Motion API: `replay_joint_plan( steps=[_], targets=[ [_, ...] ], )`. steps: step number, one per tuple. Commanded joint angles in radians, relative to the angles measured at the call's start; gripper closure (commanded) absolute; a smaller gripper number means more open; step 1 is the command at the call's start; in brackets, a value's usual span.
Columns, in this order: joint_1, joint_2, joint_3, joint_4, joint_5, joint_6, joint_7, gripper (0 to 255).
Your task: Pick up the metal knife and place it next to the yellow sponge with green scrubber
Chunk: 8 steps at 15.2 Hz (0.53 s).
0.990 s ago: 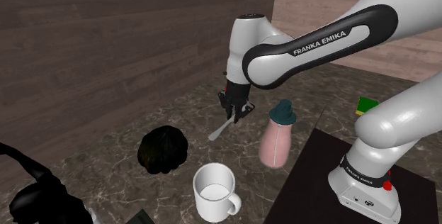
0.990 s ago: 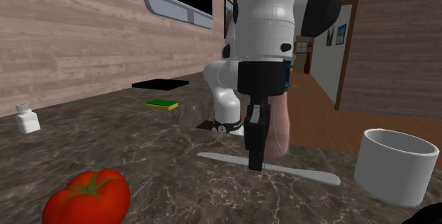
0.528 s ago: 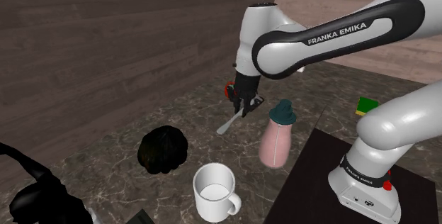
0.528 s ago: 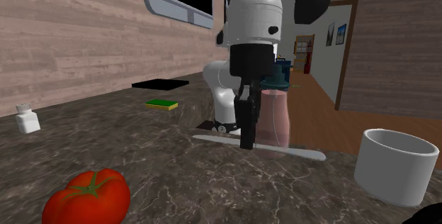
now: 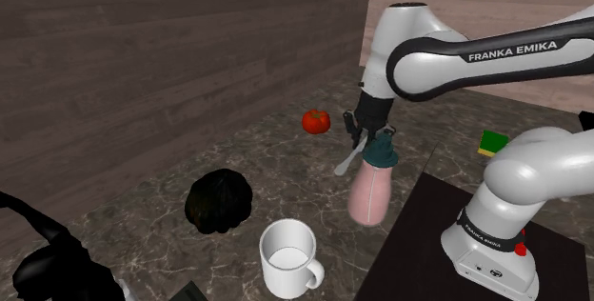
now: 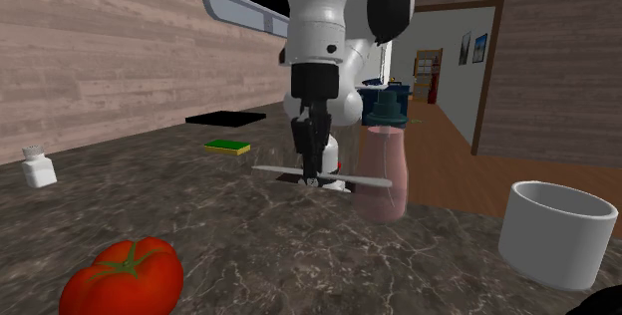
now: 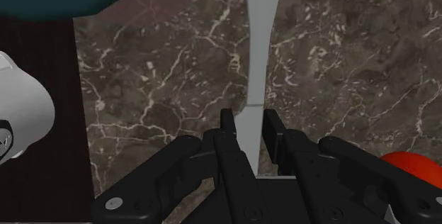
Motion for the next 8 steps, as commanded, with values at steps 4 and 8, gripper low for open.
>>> replay_joint_plan(
  steps=[4,8],
  targets=[
    [0.022,-0.196,-0.131,-0.132,-0.045,-0.093,-0.091,255],
    [0.003,-0.355,-0.245,-0.216,-0.121,-0.184,-0.167,255]
  ],
)
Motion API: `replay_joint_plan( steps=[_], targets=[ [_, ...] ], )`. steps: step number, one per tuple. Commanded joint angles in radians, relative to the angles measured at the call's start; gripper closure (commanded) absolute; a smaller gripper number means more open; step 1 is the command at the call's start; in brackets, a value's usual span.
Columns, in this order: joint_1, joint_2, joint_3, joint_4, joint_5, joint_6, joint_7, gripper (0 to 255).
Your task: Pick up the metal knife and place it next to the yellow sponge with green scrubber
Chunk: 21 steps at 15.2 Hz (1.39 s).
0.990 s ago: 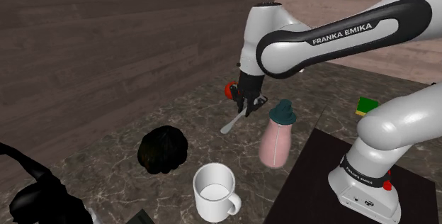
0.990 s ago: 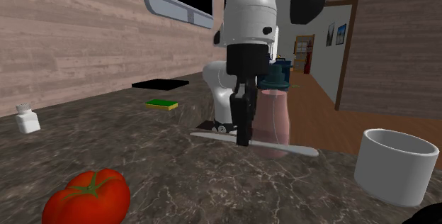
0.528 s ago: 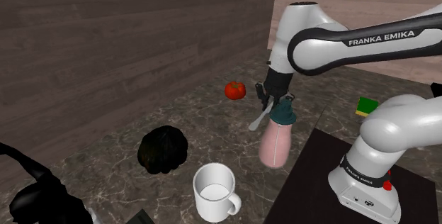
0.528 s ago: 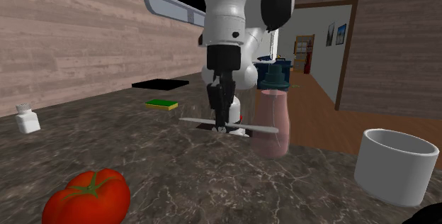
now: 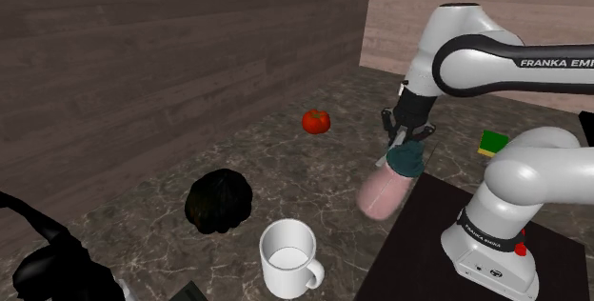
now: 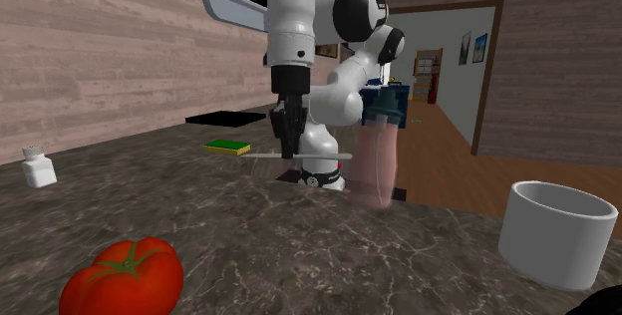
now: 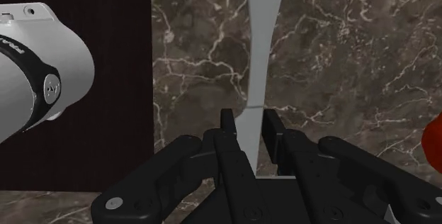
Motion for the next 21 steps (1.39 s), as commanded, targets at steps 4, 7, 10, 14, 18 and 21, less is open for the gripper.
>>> replay_joint_plan(
  steps=[4,7,10,14,18,21],
  targets=[
    [-0.062,-0.193,-0.156,-0.081,-0.127,-0.128,-0.112,255],
    [-0.128,-0.286,-0.261,-0.11,-0.221,-0.199,-0.193,255],
    [-0.211,-0.351,-0.372,-0.124,-0.325,-0.256,-0.285,255],
    [-0.328,-0.384,-0.528,-0.118,-0.471,-0.301,-0.418,255],
    [-0.428,-0.357,-0.684,-0.087,-0.618,-0.308,-0.544,255],
    [-0.483,-0.306,-0.793,-0.048,-0.72,-0.294,-0.631,255]
  ],
)
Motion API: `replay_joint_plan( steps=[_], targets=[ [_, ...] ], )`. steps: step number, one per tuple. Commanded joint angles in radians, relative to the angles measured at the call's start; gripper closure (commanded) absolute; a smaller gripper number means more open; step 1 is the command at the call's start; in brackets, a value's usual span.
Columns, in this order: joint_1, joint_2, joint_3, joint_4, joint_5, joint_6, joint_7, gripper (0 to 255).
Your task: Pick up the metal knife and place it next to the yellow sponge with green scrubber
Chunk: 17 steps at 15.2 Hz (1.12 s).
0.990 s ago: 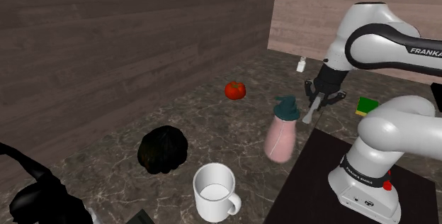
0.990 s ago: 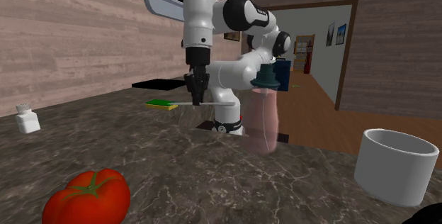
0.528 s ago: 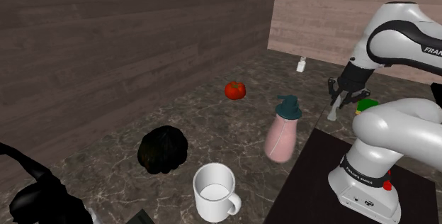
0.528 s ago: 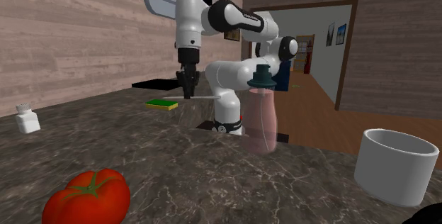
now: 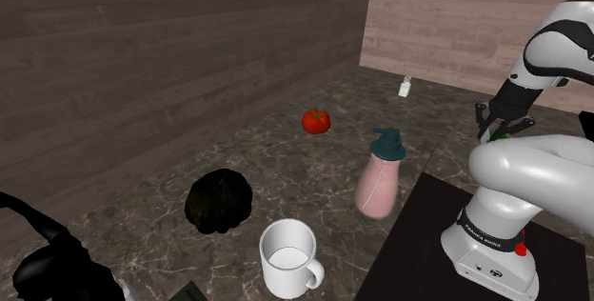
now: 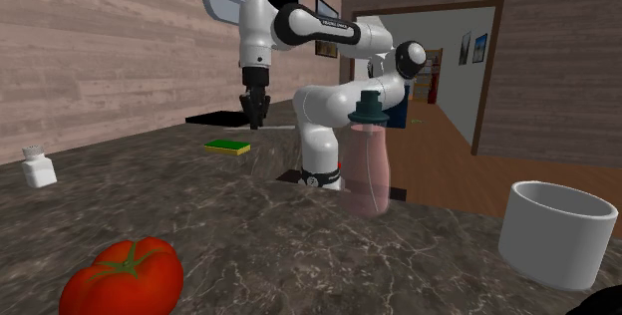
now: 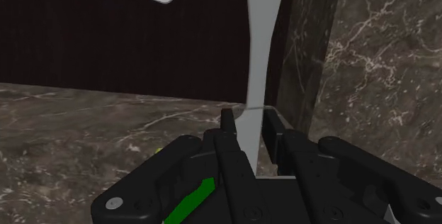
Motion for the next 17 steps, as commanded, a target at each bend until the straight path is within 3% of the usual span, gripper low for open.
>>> replay_joint_plan(
  steps=[1,8,17],
  targets=[
    [-0.033,0.033,-0.074,0.025,-0.071,0.01,-0.058,255],
    [-0.053,0.197,-0.298,0.171,-0.254,0.07,-0.214,255],
    [0.053,0.401,-0.552,0.428,-0.384,0.136,-0.381,255]
  ],
)
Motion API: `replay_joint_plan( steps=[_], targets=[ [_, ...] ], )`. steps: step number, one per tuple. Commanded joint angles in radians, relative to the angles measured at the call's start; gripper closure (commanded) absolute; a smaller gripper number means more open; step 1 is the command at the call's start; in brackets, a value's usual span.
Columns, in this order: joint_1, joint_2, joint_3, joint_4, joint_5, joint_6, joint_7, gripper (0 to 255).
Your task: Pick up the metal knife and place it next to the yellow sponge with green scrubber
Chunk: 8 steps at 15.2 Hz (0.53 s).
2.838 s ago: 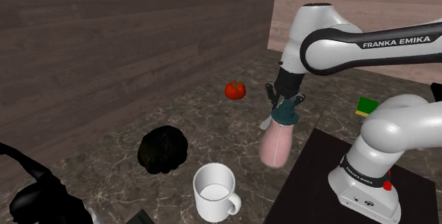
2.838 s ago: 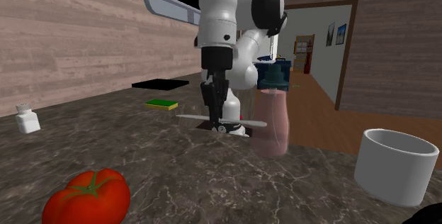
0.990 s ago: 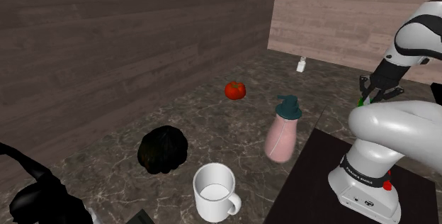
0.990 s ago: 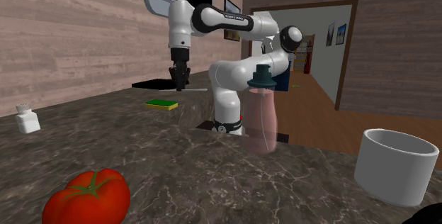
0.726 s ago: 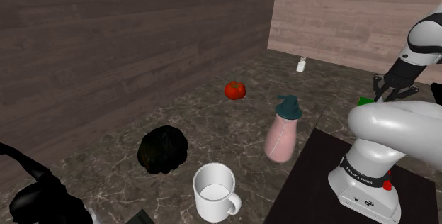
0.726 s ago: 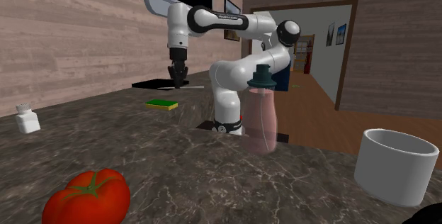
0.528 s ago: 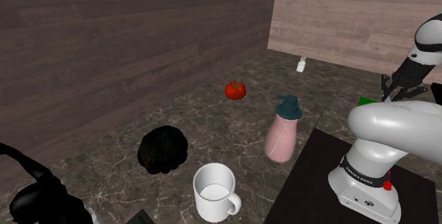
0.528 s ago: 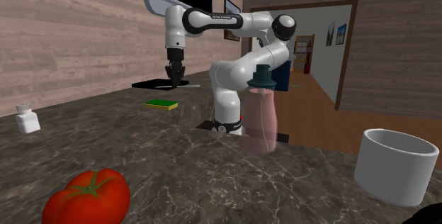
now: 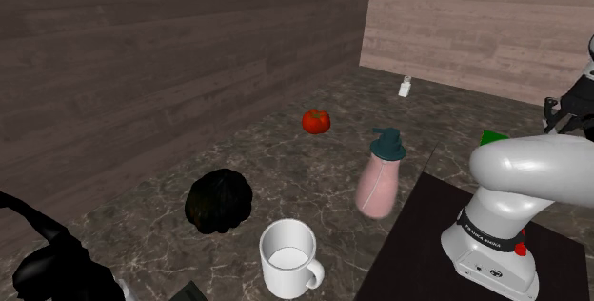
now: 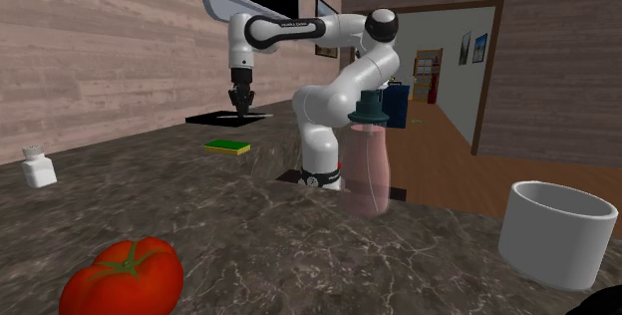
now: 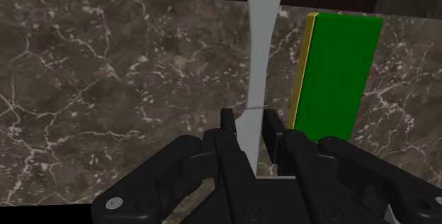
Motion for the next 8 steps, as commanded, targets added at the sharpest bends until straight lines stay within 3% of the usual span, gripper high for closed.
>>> replay_joint_plan(
  steps=[1,5,8],
  targets=[
    [0.042,0.05,-0.065,0.069,-0.023,0.019,-0.037,255],
    [0.123,0.117,-0.169,0.192,-0.045,0.034,-0.101,255],
    [0.125,0.117,-0.2,0.166,-0.068,0.067,-0.097,255]
  ],
)
